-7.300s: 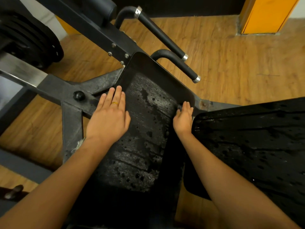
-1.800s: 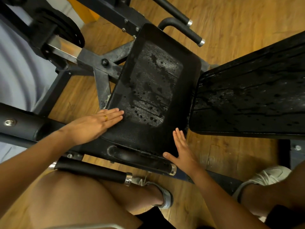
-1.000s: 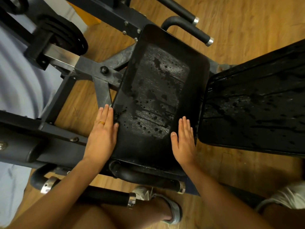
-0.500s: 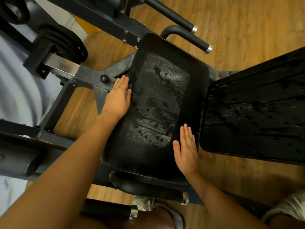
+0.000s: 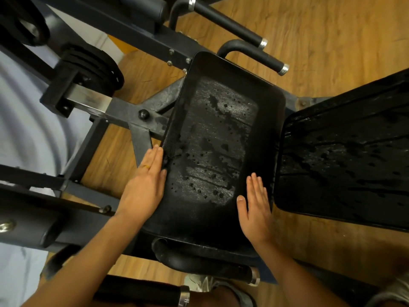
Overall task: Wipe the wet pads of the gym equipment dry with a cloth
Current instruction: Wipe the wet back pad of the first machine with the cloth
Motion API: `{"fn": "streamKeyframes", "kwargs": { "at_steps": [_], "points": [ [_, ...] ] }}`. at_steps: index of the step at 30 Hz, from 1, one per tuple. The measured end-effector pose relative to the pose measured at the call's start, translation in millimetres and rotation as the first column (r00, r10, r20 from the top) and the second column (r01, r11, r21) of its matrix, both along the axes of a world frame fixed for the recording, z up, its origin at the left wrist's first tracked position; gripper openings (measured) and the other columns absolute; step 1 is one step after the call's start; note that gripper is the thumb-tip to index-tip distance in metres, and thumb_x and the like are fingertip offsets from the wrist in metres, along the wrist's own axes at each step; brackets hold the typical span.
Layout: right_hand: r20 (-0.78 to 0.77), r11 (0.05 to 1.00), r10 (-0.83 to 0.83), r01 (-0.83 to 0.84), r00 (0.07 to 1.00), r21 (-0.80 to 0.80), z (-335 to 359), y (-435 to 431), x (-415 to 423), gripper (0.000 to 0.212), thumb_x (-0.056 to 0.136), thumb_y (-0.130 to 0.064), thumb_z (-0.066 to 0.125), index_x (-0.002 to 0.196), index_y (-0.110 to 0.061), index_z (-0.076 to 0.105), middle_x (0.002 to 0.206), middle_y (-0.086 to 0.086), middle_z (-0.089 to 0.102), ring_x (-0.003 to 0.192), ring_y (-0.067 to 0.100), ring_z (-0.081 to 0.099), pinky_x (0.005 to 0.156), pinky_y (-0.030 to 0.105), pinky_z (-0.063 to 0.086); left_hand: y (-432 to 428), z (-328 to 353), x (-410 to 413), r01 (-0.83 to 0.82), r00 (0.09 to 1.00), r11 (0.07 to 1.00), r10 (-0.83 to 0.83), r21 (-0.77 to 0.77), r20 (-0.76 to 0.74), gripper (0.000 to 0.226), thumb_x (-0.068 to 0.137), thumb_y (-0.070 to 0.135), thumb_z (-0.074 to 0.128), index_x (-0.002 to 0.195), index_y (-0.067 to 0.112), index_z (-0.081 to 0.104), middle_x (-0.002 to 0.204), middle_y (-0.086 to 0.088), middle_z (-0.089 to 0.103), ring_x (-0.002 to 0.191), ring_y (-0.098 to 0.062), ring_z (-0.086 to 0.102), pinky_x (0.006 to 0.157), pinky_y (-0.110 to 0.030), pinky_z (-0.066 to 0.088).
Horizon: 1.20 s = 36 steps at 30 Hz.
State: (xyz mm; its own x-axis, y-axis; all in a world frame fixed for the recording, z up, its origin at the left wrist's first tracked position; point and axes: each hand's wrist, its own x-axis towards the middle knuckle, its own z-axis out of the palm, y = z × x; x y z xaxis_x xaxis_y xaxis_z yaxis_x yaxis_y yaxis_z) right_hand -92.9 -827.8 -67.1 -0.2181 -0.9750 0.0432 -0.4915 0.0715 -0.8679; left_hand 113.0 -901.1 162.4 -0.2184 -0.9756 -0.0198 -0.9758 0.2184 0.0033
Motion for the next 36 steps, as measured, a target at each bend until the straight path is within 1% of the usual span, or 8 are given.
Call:
{"fn": "streamKeyframes", "kwargs": {
  "at_steps": [3,10,16,22,25,30,33,36],
  "points": [
    [-0.007,1.0,-0.014,0.014,1.0,-0.004,1,0,1,0.06,0.105,-0.039,0.028,0.159,-0.015,0.022,0.168,0.0,0.016,0.156,0.011,0.006,0.127,0.038,0.01,-20,-5,-8,0.009,1.0,0.999,-0.009,-0.043,-0.009,0.056,0.106,0.019,0.045,0.158,0.005,0.028,0.165,-0.009,0.025,0.154,-0.02,0.018,0.122,-0.027,0.014],
    [-0.012,1.0,-0.003,0.003,1.0,0.01,0,1,1,0.059,0.105,-0.041,0.027,0.159,-0.018,0.02,0.169,-0.004,0.014,0.156,0.01,0.006,0.127,0.035,0.009,-94,-16,-44,0.002,0.999,0.989,-0.01,-0.145,-0.053,0.052,0.107,0.015,0.044,0.156,0.004,0.031,0.164,-0.011,0.029,0.154,-0.024,0.018,0.125,-0.034,0.019],
    [-0.025,1.0,-0.004,0.005,1.0,0.024,1,0,2,0.059,0.105,-0.037,0.03,0.159,-0.016,0.021,0.169,-0.002,0.014,0.156,0.012,0.006,0.126,0.029,0.003,-148,-15,-65,0.023,0.998,0.989,-0.031,-0.143,-0.054,0.051,0.106,0.013,0.043,0.155,0.002,0.032,0.162,-0.014,0.032,0.153,-0.03,0.021,0.123,-0.039,0.023],
    [-0.019,1.0,0.003,-0.002,1.0,0.022,5,1,1,0.059,0.105,-0.036,0.03,0.159,-0.016,0.021,0.169,-0.002,0.015,0.156,0.012,0.007,0.126,0.033,0.006,-200,-10,-91,-0.012,0.999,0.995,0.008,-0.097,-0.043,0.051,0.108,0.015,0.038,0.157,0.005,0.029,0.164,-0.011,0.029,0.154,-0.028,0.017,0.12,-0.039,0.022],
    [-0.022,1.0,0.006,-0.006,1.0,0.023,5,0,-1,0.059,0.105,-0.035,0.031,0.159,-0.014,0.024,0.168,0.0,0.017,0.156,0.013,0.008,0.126,0.034,0.008,-202,-6,-94,-0.011,0.999,0.998,0.009,-0.068,-0.031,0.054,0.108,0.016,0.038,0.159,0.005,0.024,0.167,-0.011,0.021,0.154,-0.028,0.016,0.122,-0.037,0.019],
    [0.017,0.998,0.018,-0.019,1.0,0.065,23,-10,0,0.061,0.104,-0.039,0.024,0.159,-0.016,0.013,0.169,-0.003,0.006,0.155,0.007,-0.006,0.127,0.035,0.0,-183,3,-80,-0.03,0.998,0.999,0.029,-0.017,-0.056,0.058,0.109,0.022,0.038,0.161,0.011,0.015,0.169,-0.007,0.011,0.151,-0.03,0.025,0.115,-0.042,0.03],
    [0.058,0.995,-0.043,0.038,0.997,0.088,39,-49,-10,0.057,0.108,-0.03,0.029,0.16,-0.015,0.01,0.168,-0.004,-0.001,0.154,0.006,-0.011,0.126,0.03,-0.007,-170,1,-70,-0.021,0.998,1.0,0.02,-0.02,-0.056,0.06,0.108,0.022,0.039,0.162,0.012,0.015,0.17,-0.006,0.009,0.149,-0.031,0.03,0.113,-0.042,0.032],
    [0.033,0.98,-0.063,0.055,0.997,0.193,37,-88,-27,0.057,0.109,-0.028,0.027,0.161,-0.014,0.009,0.169,-0.003,-0.002,0.153,0.006,-0.012,0.125,0.031,-0.008,-168,-3,-65,-0.001,0.998,1.0,-0.001,-0.028,-0.07,0.06,0.108,0.022,0.04,0.162,0.013,0.014,0.17,-0.006,0.009,0.15,-0.029,0.028,0.114,-0.04,0.032]
  ]
}}
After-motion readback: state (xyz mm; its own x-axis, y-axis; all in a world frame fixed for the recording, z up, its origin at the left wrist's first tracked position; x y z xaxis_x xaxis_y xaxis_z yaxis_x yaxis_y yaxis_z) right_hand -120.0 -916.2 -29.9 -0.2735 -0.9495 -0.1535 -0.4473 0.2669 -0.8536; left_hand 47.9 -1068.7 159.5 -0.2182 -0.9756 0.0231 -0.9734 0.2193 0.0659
